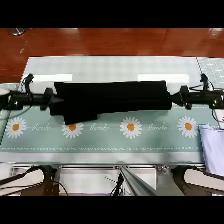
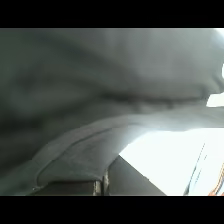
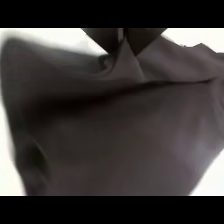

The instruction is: Fold the shirts.

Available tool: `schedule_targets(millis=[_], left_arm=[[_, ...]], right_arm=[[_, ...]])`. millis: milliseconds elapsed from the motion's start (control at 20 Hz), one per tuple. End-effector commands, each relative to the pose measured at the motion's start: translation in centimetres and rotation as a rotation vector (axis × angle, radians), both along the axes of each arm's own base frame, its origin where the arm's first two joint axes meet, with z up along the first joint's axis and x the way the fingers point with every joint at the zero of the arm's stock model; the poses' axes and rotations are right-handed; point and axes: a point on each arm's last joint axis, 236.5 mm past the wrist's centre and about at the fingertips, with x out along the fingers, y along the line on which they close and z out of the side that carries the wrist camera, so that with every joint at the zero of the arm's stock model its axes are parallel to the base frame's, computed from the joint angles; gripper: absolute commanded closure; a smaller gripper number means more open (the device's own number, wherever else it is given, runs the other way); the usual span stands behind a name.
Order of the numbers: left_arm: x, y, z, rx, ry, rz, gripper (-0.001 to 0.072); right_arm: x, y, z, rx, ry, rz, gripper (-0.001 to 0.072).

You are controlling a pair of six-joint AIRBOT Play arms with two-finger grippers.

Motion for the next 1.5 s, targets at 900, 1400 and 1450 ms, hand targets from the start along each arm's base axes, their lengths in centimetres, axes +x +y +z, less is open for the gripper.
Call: schedule_targets(millis=[900,1400,1450], left_arm=[[6.6,12.6,-0.6,0.258,0.101,0.0,0.0001],[0.3,10.1,3.3,0.377,-0.261,0.264,0.0003],[-0.1,8.9,3.2,0.362,-0.255,0.234,0.0003]], right_arm=[[8.9,-9.1,0.8,0.016,-0.027,-0.03,0.0092],[5.7,-5.2,-6.9,-0.06,0.165,0.107,0.0092],[6.0,-3.9,-6.9,-0.045,0.158,0.129,0.0092]])
